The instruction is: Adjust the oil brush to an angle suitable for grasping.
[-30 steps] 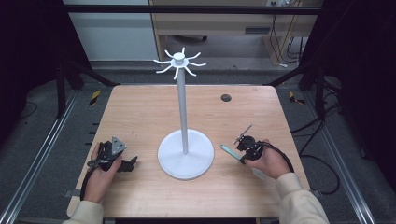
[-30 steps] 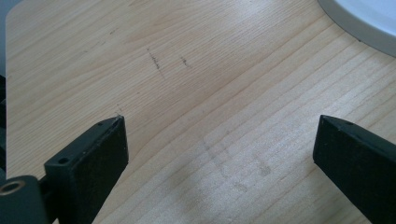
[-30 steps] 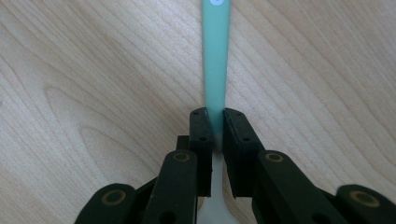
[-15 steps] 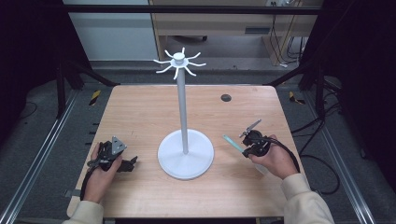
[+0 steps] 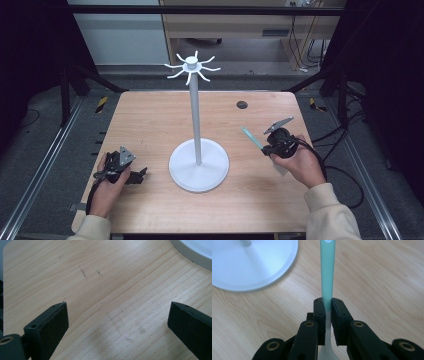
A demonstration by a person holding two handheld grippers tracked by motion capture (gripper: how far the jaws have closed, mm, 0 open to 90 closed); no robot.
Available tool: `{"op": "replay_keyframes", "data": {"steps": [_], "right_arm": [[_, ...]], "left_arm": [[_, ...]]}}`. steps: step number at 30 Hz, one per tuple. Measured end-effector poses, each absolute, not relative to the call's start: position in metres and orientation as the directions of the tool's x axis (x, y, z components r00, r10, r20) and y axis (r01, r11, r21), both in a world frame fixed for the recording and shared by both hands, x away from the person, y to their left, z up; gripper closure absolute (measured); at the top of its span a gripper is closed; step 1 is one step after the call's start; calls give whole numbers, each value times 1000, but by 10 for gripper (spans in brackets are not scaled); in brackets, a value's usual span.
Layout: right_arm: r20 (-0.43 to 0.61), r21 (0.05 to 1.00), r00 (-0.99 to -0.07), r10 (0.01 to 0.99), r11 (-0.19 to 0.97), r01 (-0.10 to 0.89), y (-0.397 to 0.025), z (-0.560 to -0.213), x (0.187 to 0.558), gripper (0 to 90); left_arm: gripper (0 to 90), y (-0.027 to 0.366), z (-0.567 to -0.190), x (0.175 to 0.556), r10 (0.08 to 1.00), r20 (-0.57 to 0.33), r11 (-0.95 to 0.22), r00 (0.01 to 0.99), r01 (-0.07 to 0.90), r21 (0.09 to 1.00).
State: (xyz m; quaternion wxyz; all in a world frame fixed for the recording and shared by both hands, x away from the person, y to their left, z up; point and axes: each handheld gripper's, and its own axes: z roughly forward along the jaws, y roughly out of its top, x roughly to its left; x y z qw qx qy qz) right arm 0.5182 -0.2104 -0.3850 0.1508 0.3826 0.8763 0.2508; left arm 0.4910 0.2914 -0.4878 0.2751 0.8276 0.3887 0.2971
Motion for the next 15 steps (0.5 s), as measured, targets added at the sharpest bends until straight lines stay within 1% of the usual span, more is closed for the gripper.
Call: {"op": "replay_keyframes", "data": {"steps": [6,15], "right_arm": [[-77,634,-644,761,536,557,-208,-373,516,826],[-77,727,-618,782,469,502,-203,-357,514,826]], "left_arm": [[28,291,-488,491,807,278,-547,522,480,686],[29,291,-488,491,806,278,-547,522,480,686]]}}
